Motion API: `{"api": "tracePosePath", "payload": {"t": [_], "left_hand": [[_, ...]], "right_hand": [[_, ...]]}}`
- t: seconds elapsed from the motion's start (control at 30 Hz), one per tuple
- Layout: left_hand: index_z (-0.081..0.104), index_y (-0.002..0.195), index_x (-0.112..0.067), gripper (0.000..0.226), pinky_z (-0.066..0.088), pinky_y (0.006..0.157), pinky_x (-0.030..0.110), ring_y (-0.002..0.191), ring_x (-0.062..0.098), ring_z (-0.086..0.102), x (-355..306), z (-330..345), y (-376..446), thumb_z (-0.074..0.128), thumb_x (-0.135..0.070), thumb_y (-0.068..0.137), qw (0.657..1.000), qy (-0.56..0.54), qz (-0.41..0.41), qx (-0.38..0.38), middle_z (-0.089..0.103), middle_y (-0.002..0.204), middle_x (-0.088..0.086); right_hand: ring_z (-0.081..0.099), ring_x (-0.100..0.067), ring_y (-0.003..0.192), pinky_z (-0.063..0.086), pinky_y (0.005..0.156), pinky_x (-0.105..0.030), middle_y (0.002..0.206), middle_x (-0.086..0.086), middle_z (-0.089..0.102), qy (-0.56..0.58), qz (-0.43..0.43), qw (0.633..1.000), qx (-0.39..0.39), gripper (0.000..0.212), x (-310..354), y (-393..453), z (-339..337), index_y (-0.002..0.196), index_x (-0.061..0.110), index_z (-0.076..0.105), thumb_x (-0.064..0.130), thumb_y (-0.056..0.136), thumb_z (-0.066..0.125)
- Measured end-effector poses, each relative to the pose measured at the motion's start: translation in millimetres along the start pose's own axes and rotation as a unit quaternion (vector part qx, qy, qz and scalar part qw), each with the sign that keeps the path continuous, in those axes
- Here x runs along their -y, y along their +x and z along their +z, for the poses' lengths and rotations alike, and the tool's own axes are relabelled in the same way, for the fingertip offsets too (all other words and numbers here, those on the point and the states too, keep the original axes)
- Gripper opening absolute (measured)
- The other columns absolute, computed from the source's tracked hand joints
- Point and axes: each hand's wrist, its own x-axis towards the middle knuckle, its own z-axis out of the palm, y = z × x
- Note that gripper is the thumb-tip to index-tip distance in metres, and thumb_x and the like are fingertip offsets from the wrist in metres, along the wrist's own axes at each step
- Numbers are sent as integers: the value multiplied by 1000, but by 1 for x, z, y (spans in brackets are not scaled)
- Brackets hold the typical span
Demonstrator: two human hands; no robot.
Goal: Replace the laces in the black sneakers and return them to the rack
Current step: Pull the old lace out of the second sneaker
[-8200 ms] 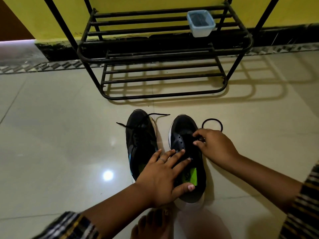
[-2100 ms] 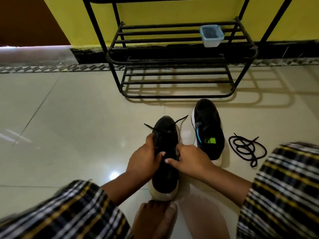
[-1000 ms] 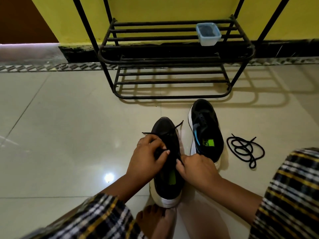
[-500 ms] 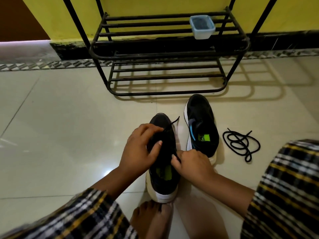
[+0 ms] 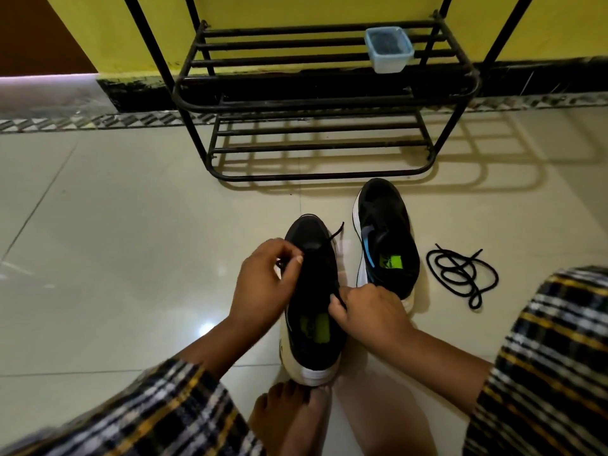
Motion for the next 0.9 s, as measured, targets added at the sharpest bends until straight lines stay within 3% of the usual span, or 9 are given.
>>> {"api": "tracePosePath", "payload": {"t": [0.07,0.17,0.27,0.33,0.43,0.5,0.6,0.77,0.9], "left_hand": [[59,81,-16,17,46,70,13,78,7,63,-2,-7,11,51,-8,93,975,-154,-136,-84,67,83,-1],[55,84,-8,18,51,76,29,75,12,70,-4,-20,31,40,-7,96,866,-354,-319,-149,66,75,1],[44,73,-10,25,54,67,34,57,13,61,-10,-20,33,36,-8,97,769,-483,-385,-162,47,60,1],[42,73,-12,24,43,48,25,45,10,43,-11,-15,26,36,-5,95,810,-434,-375,-121,41,61,3],[50,92,-17,9,38,53,25,55,12,48,-4,-7,11,43,-12,95,983,-89,-161,25,54,73,3],[52,106,-16,15,40,61,27,68,16,56,-1,-3,3,52,-24,93,984,127,28,121,60,88,-2],[61,103,-15,23,41,53,29,66,27,61,4,0,-1,58,-27,84,925,288,173,175,60,97,4],[71,86,-19,16,47,49,28,62,22,63,12,0,0,57,-24,79,953,224,161,125,65,86,-1],[70,83,-23,10,39,62,9,67,-5,54,10,-3,-1,65,-16,87,999,21,-12,47,64,80,-13]], "right_hand": [[58,-25,44,16,41,-19,49,-10,57,0,-2,1000,-24,31,-2,1,3,62,11,62,37,76,72],[65,-33,66,32,51,-27,69,-15,65,38,-14,999,-31,33,-1,-2,12,82,10,65,38,92,51],[65,-33,76,35,57,-29,80,-15,67,33,-22,998,-47,36,-1,-1,10,91,11,64,40,95,43],[65,-33,77,33,57,-27,81,-15,67,44,-10,999,-19,35,0,-1,8,91,11,65,40,94,45],[54,-25,35,22,42,-17,41,-6,52,-26,-17,999,-33,34,-1,-1,11,53,16,61,41,66,78],[47,-21,28,20,39,-14,36,-2,47,-42,4,998,-38,38,2,1,13,45,18,57,42,56,84],[55,-23,38,27,39,-19,45,-5,54,-56,-15,997,-49,33,5,1,10,54,17,61,43,66,78],[51,-23,32,21,41,-17,39,-4,51,-47,-12,997,-56,36,4,1,13,48,17,59,42,60,82],[44,-21,25,16,41,-16,34,-3,44,-59,-15,994,-90,40,2,3,18,41,18,55,40,53,86]]}}
